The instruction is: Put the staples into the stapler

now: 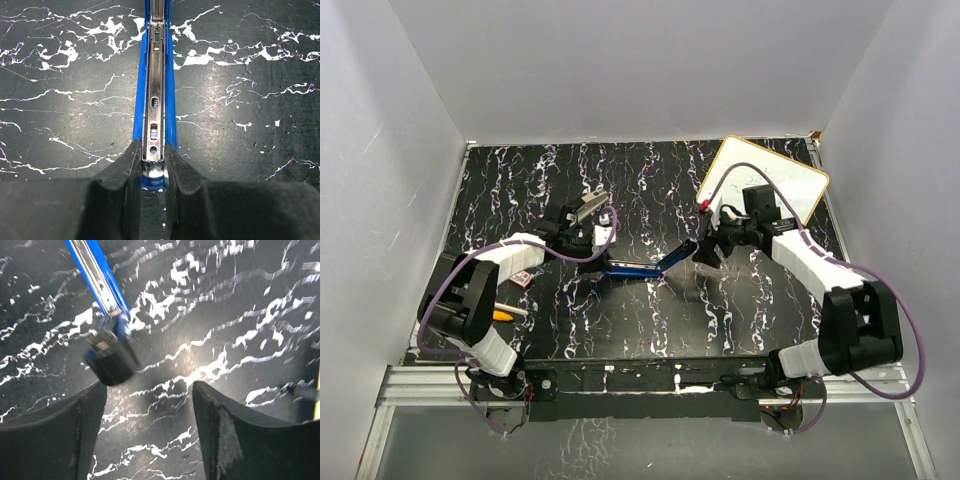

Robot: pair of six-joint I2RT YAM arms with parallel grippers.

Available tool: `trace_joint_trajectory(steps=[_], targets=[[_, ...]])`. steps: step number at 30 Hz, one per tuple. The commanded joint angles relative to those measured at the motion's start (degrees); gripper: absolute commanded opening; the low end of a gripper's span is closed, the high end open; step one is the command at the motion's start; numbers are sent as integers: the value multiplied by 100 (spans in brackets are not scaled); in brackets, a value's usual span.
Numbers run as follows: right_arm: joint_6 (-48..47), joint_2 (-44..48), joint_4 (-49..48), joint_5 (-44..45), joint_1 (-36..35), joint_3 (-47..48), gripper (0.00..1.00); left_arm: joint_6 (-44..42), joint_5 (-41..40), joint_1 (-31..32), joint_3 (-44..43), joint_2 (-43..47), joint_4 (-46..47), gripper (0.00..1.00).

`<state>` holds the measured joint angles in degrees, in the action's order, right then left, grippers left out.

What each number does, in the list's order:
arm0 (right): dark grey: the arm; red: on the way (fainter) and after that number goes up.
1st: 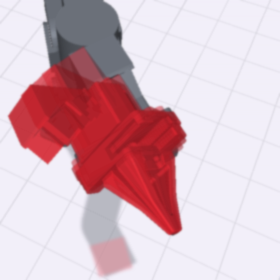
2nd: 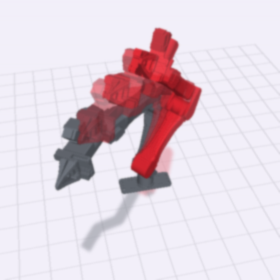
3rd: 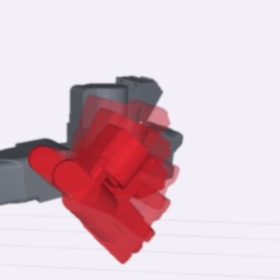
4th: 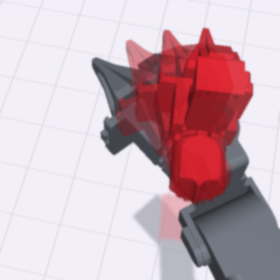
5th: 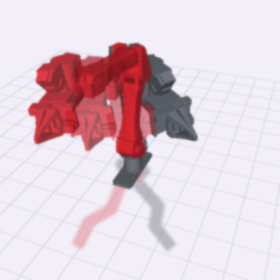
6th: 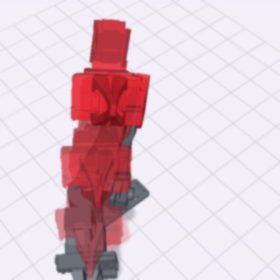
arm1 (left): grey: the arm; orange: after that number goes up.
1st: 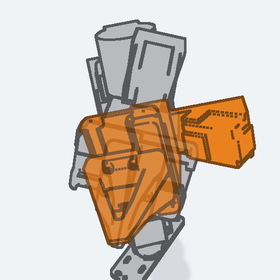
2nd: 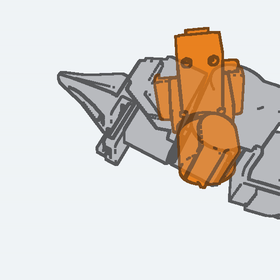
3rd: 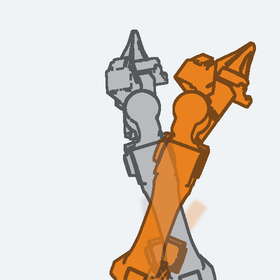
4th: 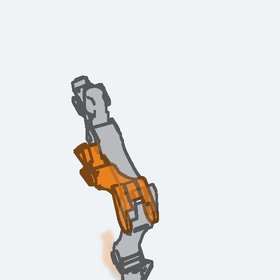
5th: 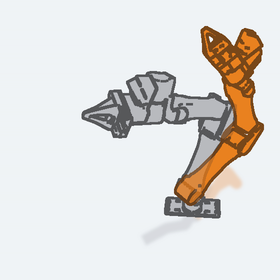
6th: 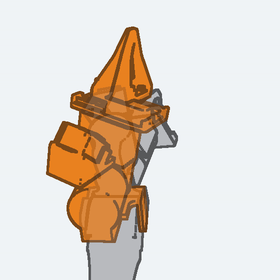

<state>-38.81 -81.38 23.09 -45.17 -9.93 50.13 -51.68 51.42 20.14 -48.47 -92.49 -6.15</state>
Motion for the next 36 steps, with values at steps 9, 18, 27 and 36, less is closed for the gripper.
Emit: trace_joint_trajectory(steps=[9,18,27,36], targets=[[1890,242,-455,1809,-1323,1057,93,196,-274,146,-92,149,-21,0],[1482,-181,-235,2871,-1083,862,72,269,-424,158,42,98,201,0],[1090,-386,338,2647,-625,958,73,369,-570,256,107,-291,510,0],[1113,-308,973,1766,-633,1815,79,362,-765,378,-74,-439,74,29]])
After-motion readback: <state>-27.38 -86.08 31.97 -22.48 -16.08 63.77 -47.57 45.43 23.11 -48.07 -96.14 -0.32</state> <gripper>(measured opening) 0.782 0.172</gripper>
